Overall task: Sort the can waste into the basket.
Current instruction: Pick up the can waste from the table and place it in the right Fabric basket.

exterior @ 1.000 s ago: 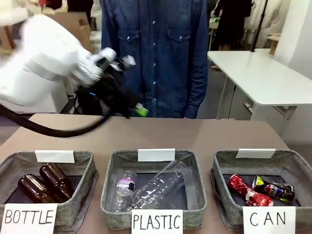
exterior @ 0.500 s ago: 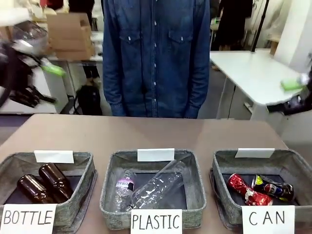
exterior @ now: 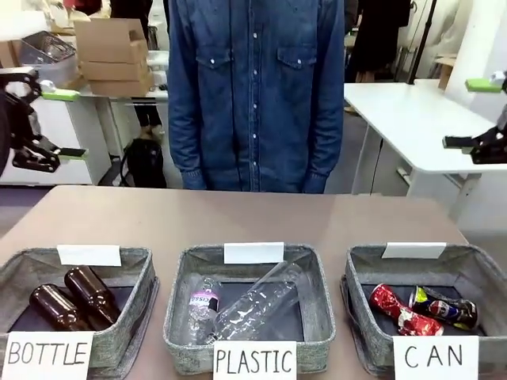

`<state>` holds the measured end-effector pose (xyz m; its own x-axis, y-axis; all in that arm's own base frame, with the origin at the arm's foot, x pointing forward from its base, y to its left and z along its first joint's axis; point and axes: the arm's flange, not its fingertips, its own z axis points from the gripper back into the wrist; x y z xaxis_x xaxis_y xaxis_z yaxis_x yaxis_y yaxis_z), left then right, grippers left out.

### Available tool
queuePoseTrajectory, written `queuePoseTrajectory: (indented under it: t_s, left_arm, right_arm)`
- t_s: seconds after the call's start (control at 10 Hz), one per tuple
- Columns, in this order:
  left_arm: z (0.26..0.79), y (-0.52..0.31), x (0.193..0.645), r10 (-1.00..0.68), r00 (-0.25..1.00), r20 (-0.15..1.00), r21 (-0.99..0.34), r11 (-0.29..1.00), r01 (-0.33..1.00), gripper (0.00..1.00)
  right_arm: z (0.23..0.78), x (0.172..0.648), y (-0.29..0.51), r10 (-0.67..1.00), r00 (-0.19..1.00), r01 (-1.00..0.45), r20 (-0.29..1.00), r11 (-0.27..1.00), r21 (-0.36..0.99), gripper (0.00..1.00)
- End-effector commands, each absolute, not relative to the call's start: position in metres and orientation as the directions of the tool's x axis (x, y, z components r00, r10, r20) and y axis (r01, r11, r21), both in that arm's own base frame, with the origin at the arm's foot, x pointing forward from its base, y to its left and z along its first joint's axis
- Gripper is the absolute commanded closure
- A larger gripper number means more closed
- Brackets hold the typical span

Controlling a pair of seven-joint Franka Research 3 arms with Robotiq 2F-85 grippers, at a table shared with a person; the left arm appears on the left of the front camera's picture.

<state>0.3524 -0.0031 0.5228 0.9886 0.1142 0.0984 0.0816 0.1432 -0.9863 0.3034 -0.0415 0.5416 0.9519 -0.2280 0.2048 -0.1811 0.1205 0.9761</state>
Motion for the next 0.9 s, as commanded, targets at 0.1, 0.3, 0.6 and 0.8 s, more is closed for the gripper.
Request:
queuePoseTrajectory:
  t_s: [0.1, 0.3, 0.6, 0.8]
  left_arm:
    - [0.5308, -0.0015, 0.3540, 0.093, 0.992, 0.090, -0.984, 0.162, 0.074, 0.00]
    - [0.5308, -0.0015, 0.3540, 0.093, 0.992, 0.090, -0.984, 0.162, 0.074, 0.00]
    - [0.5308, -0.0015, 0.3540, 0.093, 0.992, 0.090, -0.984, 0.162, 0.074, 0.00]
    - [0.5308, -0.0015, 0.3540, 0.093, 0.992, 0.090, -0.984, 0.162, 0.074, 0.00]
  right_arm:
    - [0.5388, 0.2989, -0.0344, -0.142, 0.960, -0.231, 0.241, 0.086, 0.969, 0.00]
    - [0.5388, 0.2989, -0.0344, -0.142, 0.960, -0.231, 0.241, 0.086, 0.969, 0.00]
    - [0.5388, 0.2989, -0.0344, -0.142, 0.960, -0.231, 0.241, 0.086, 0.969, 0.00]
    - [0.5388, 0.2989, -0.0344, -0.142, 0.960, -0.231, 0.241, 0.086, 0.969, 0.00]
